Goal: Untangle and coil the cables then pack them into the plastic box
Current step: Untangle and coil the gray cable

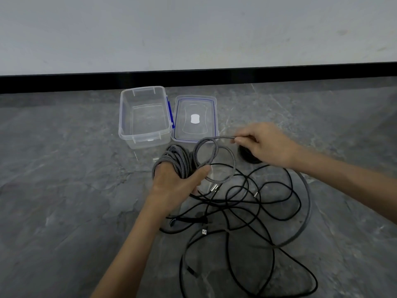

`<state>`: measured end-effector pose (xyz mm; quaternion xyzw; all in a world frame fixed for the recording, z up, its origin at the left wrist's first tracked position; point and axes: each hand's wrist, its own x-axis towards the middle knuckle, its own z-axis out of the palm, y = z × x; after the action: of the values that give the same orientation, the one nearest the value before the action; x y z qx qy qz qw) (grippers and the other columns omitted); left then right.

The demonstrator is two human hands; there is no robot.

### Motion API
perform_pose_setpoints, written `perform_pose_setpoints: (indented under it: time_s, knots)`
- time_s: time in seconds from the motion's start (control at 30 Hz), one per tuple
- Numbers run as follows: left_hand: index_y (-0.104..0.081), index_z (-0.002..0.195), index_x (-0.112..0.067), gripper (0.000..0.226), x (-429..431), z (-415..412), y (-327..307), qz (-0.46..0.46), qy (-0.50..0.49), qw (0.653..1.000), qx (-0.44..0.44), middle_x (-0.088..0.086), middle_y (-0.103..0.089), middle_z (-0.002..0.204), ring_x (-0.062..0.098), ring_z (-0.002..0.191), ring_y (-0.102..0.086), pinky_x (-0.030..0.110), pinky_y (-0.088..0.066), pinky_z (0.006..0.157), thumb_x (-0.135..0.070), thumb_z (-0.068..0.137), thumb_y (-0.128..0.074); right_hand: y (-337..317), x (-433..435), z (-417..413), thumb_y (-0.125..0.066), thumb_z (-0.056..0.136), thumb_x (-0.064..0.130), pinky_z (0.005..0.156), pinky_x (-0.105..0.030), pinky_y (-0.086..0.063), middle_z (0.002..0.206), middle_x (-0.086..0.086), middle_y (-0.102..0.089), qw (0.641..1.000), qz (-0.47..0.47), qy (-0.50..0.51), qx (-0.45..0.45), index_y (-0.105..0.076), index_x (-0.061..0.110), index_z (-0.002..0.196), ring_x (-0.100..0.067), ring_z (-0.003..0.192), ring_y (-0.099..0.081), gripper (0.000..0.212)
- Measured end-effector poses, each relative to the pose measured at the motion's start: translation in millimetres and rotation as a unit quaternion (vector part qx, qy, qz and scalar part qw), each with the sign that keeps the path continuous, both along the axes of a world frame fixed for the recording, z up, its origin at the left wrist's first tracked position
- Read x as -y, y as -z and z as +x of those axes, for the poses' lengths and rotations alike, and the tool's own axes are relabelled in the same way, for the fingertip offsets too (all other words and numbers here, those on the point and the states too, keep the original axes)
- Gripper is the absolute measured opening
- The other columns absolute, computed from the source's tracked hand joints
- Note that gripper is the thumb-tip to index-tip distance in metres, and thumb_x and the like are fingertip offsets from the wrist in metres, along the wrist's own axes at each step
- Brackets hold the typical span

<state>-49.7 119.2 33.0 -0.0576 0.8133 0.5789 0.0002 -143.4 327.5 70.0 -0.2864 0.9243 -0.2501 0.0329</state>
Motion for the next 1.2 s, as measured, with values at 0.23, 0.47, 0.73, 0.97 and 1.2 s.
perform_pose_setpoints:
  time_s: [0.23,0.47,0.73,0.97,1.2]
  knots:
    - [-0.057,0.054,-0.013,0.042,-2,3,-3,-0.022,0.057,0.998,0.013,0.004,-0.061,0.050,0.015,0.051,-0.061,0.023,-0.053,0.064,-0.043,0.077,-0.075,-5,2,-8,-0.058,0.093,0.008,0.061,-0.037,-0.041,0.069,0.000,-0.040,0.988,0.094,-0.033,-0.114,-0.074,0.007,0.093,-0.024,0.070,-0.047,0.016]
    - [-0.057,0.055,-0.015,0.039,-7,3,-6,-0.011,0.062,0.998,-0.011,0.001,-0.060,0.048,0.015,0.050,-0.060,0.028,-0.055,0.064,-0.039,0.076,-0.079,-2,18,1,-0.046,0.096,0.017,0.078,-0.035,-0.046,0.091,-0.017,-0.072,0.999,0.033,-0.016,-0.015,-0.068,0.003,0.102,-0.032,0.083,-0.066,0.027]
    - [-0.059,0.068,-0.018,0.043,-11,-1,1,-0.050,0.033,0.998,0.002,-0.003,-0.063,0.058,0.008,0.059,-0.062,0.021,-0.051,0.064,-0.055,0.061,-0.081,-9,42,15,-0.066,0.083,0.053,0.083,-0.030,-0.054,0.090,0.003,-0.071,0.983,-0.088,0.064,0.148,-0.065,0.015,0.106,-0.008,0.086,-0.067,0.044]
    - [-0.061,0.075,-0.012,0.037,-23,5,-4,-0.029,0.066,0.997,0.006,-0.005,-0.063,0.053,0.012,0.048,-0.062,0.019,-0.050,0.054,-0.036,0.064,-0.087,-10,49,17,-0.060,0.086,0.009,0.091,-0.021,-0.050,0.106,0.004,-0.068,0.975,-0.074,0.025,0.209,-0.061,0.014,0.123,-0.005,0.100,-0.062,0.037]
    - [-0.063,0.087,-0.008,0.031,-23,3,-5,0.056,0.052,0.997,0.001,0.010,-0.066,0.062,0.016,0.048,-0.058,0.033,-0.055,0.054,-0.028,0.074,-0.083,-14,44,15,-0.043,0.099,0.022,0.114,-0.032,-0.031,0.142,0.006,-0.050,0.965,-0.014,-0.052,0.258,-0.046,0.023,0.142,-0.007,0.131,-0.044,0.043]
